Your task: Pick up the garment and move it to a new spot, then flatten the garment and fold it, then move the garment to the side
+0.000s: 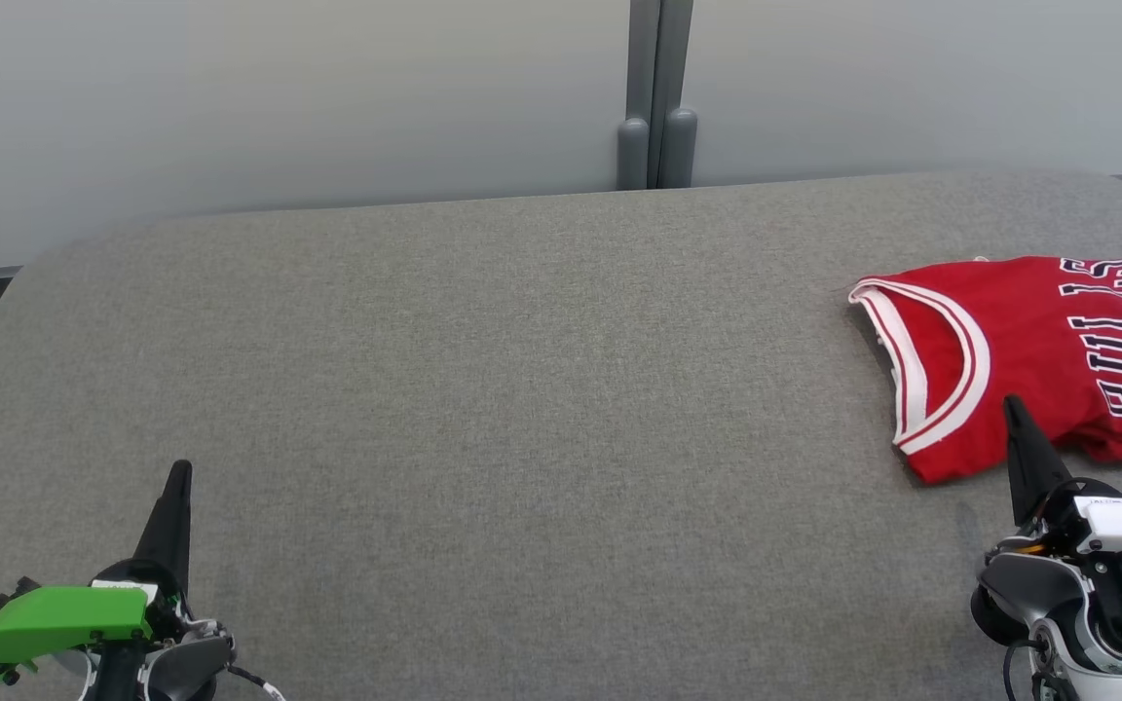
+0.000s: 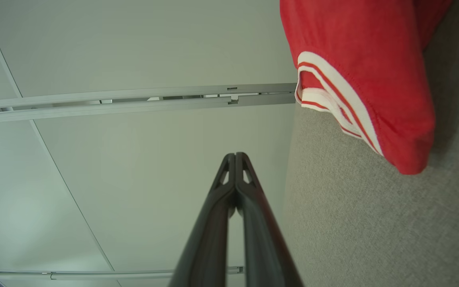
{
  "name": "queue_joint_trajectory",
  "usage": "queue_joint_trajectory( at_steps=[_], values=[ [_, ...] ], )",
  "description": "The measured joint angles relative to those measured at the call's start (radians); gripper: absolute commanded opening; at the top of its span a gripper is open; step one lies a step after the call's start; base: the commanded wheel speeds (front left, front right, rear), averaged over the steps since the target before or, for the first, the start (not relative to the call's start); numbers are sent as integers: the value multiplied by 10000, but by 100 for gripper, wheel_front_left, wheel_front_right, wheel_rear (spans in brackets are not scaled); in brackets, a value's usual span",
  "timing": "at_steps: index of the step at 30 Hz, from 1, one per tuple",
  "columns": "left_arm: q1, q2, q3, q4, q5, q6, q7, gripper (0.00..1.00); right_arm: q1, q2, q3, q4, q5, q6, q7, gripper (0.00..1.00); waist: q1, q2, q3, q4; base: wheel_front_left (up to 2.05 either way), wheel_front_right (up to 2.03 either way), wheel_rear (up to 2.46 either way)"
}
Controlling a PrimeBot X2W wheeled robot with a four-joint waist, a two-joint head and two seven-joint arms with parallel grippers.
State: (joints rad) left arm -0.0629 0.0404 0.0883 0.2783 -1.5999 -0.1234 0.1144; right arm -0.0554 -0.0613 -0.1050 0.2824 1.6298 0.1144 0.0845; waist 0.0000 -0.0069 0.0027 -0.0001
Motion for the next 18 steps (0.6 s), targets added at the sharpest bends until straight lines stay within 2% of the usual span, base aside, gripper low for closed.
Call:
queue_joint_trajectory(
  at_steps=[18],
  values=[
    [0, 0, 0, -4, 0, 0, 0, 0, -1, 2, -13, -6, 0, 0, 2, 0, 0, 0, 1, 0, 0, 0, 0]
  ],
)
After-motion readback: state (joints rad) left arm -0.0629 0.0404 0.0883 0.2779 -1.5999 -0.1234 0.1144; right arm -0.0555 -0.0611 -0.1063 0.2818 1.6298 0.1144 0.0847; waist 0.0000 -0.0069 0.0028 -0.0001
